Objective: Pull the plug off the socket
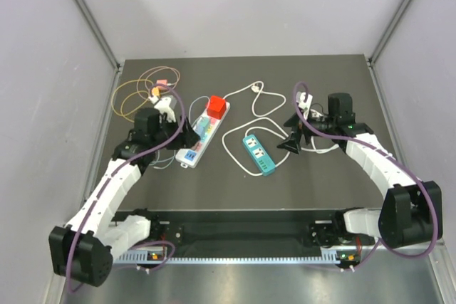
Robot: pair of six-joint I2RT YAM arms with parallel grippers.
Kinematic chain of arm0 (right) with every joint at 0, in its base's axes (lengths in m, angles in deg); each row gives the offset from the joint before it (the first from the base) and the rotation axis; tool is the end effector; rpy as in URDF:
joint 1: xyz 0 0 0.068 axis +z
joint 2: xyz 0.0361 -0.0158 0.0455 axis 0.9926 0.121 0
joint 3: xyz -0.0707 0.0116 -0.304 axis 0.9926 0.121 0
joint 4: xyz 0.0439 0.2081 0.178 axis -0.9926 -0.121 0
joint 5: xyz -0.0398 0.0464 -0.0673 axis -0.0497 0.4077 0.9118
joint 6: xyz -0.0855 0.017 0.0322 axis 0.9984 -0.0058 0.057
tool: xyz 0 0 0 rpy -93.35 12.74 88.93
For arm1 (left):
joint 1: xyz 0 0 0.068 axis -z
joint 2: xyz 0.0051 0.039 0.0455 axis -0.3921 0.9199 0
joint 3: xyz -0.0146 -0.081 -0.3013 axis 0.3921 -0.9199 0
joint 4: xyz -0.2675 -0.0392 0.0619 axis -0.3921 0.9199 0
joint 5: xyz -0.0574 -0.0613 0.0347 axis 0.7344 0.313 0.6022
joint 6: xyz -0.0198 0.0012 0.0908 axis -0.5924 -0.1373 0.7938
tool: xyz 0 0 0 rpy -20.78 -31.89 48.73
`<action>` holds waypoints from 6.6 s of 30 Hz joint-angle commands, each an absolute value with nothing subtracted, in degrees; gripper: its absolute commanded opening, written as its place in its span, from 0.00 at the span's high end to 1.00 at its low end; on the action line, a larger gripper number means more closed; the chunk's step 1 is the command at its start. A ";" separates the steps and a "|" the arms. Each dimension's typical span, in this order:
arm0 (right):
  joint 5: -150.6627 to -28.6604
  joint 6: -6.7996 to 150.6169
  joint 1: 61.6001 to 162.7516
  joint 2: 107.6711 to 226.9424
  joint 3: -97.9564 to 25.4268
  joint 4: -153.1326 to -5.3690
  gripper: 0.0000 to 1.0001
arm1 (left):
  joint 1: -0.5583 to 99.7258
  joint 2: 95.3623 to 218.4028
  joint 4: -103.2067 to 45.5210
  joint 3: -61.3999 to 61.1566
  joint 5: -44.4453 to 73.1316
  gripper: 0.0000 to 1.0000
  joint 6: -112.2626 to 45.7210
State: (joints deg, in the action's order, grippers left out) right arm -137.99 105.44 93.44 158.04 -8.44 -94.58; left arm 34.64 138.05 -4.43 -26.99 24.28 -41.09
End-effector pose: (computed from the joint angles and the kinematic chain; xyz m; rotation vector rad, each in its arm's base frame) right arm 0.2641 0.1189 0.2736 -1.1048 1.7347 0.9175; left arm 0.2383 -0.0753 0.2906 0.0377 2.1962 -0.6509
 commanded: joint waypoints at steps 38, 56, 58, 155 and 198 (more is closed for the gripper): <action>-140.91 107.99 93.42 158.21 -11.26 -95.00 0.00 | 49.80 167.69 -5.03 -16.22 -5.34 0.45 -35.67; -143.45 98.25 95.08 158.65 -9.33 -87.81 0.00 | 49.63 158.75 -10.47 -19.90 1.41 1.00 -39.52; -143.46 90.88 96.75 160.14 -8.80 -82.98 0.00 | 49.28 154.70 -13.54 -22.10 7.90 1.00 -40.85; -119.72 33.38 103.09 181.94 -20.22 -44.21 1.00 | 48.23 129.01 -19.25 -22.99 -9.03 1.00 -40.41; -124.12 20.36 104.23 184.84 -15.12 -29.26 1.00 | 10.69 213.83 -35.53 27.72 15.40 0.78 -70.20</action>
